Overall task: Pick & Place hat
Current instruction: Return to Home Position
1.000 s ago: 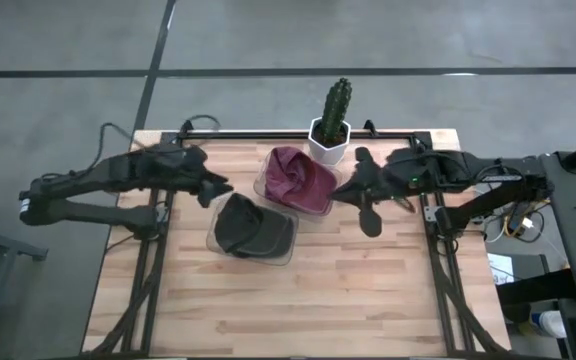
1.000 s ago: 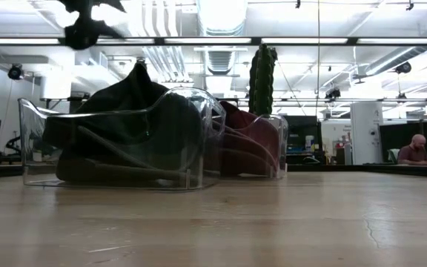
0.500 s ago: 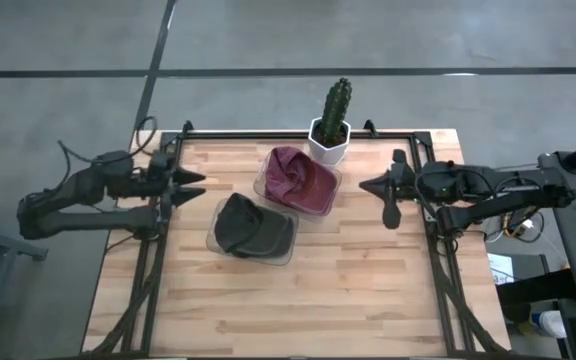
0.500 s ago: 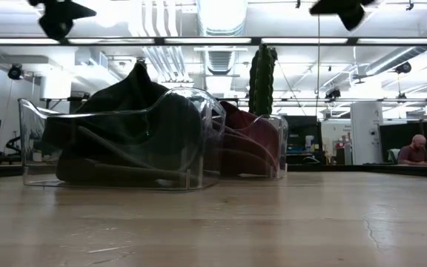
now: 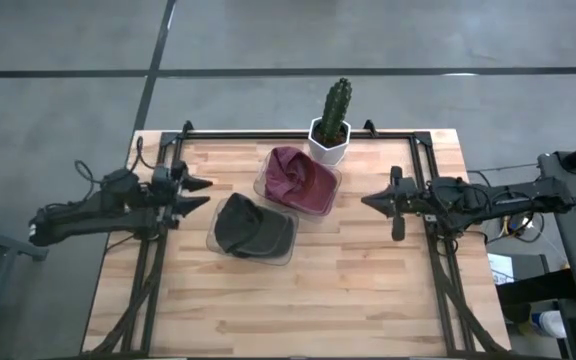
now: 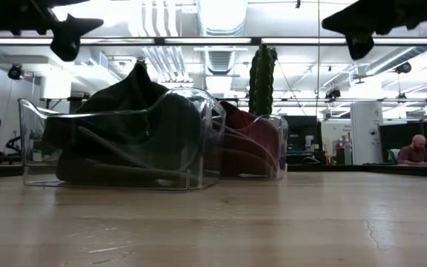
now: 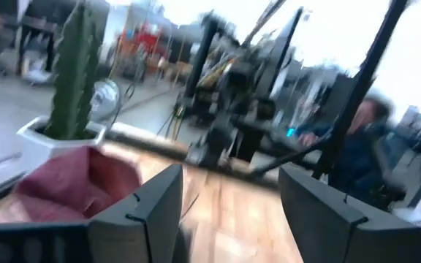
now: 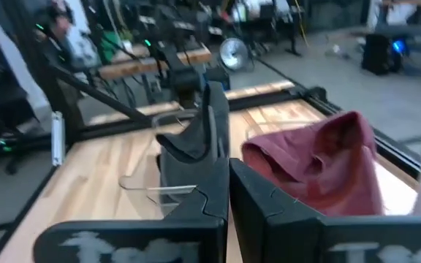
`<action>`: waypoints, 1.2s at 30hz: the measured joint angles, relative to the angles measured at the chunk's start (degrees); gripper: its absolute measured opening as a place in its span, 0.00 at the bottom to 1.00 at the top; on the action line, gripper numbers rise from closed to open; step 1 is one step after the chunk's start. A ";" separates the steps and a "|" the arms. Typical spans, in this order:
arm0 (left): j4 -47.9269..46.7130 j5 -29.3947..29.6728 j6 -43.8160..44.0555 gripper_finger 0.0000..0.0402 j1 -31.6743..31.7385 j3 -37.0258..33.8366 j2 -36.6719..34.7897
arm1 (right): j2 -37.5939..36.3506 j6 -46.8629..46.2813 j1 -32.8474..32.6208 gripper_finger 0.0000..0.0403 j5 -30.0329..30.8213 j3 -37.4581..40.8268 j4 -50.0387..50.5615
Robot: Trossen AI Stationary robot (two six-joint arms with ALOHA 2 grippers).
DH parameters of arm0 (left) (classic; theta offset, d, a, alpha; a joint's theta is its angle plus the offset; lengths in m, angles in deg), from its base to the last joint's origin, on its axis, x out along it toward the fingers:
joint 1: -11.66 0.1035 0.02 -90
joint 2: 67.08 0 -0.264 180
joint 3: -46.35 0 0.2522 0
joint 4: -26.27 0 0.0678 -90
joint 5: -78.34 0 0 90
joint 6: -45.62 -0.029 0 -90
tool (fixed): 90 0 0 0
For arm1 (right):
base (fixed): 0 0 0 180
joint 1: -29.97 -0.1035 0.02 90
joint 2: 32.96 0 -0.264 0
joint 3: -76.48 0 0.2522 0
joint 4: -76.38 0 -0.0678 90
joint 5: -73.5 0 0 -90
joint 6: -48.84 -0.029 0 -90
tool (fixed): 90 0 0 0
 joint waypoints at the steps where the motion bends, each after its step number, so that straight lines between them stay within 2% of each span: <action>1: 3.84 -0.39 0.75 0.54 0.00 -2.04 -0.87 | -0.88 0.08 -0.01 0.02 -0.29 1.79 -2.10; 5: 15.16 -0.88 3.19 0.54 0.00 -8.99 -3.78 | -3.55 1.76 -0.02 0.02 -0.97 8.03 -8.42; 8: 15.53 -3.25 4.12 0.54 0.00 -13.03 -5.33 | -5.01 0.49 -0.04 0.02 -1.36 12.04 -11.28; 11: 16.36 -4.36 5.92 0.54 0.00 -15.32 -6.38 | -6.18 -0.36 -0.02 0.02 -4.51 15.73 -14.91; 17: 15.40 -5.93 0.49 0.54 0.00 -16.94 -6.81 | -6.48 -2.67 -0.04 0.02 -5.97 20.23 -15.67; 20: 13.25 -6.03 0.72 0.54 0.00 -17.57 -6.87 | -6.46 -2.79 -0.04 0.02 -5.99 22.31 -17.79; 23: 12.31 -6.13 0.64 0.54 0.00 -17.57 -6.87 | -6.46 -2.54 -0.04 0.02 -6.00 25.62 -24.27; 26: 12.42 -6.37 0.85 0.54 0.00 -17.51 -7.04 | -6.96 -1.29 -0.05 0.02 -6.08 25.68 -25.02; 36: 9.39 -6.46 -0.43 0.54 0.00 -17.52 -9.77 | -16.74 2.69 0.08 0.02 -5.48 25.68 -19.44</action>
